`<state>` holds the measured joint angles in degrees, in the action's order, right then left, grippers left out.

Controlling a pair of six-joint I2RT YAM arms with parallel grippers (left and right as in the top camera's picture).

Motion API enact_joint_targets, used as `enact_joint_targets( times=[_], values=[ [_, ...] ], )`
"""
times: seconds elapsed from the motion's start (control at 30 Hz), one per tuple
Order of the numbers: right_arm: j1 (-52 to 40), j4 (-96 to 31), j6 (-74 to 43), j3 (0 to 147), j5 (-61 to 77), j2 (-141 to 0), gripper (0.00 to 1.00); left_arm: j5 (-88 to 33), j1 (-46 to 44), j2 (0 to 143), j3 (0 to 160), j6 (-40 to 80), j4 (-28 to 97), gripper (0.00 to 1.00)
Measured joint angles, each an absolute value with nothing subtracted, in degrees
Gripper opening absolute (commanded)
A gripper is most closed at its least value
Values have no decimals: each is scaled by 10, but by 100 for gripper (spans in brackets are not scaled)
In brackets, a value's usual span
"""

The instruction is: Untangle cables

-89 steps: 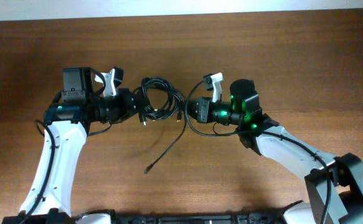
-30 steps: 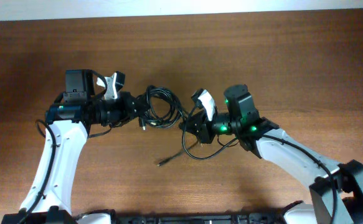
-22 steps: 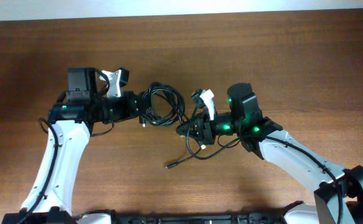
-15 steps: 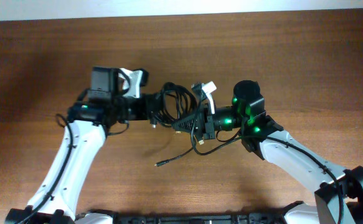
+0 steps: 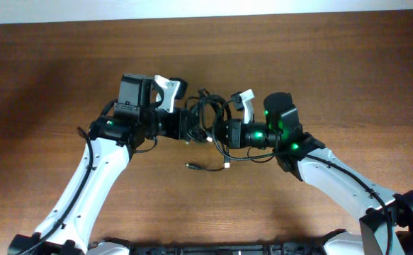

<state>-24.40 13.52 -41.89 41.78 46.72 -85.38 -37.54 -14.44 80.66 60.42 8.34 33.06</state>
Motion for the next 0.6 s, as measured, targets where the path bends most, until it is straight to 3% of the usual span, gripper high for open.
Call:
enact_joint_targets(
  times=[0.2,0.37,0.5,0.6],
  values=[
    [-244,142,-420,418,420,-851,4,-498,-145,807,604,13,348,0],
    [-244,161,-428,418,416,-849,7,-532,-159,807,604,-20,348,0],
    [-245,120,-432,420,430,-847,59,-512,-161,807,604,-24,356,0],
    [-243,90,-429,422,460,-845,89,-488,-123,807,604,-13,363,0]
  ],
)
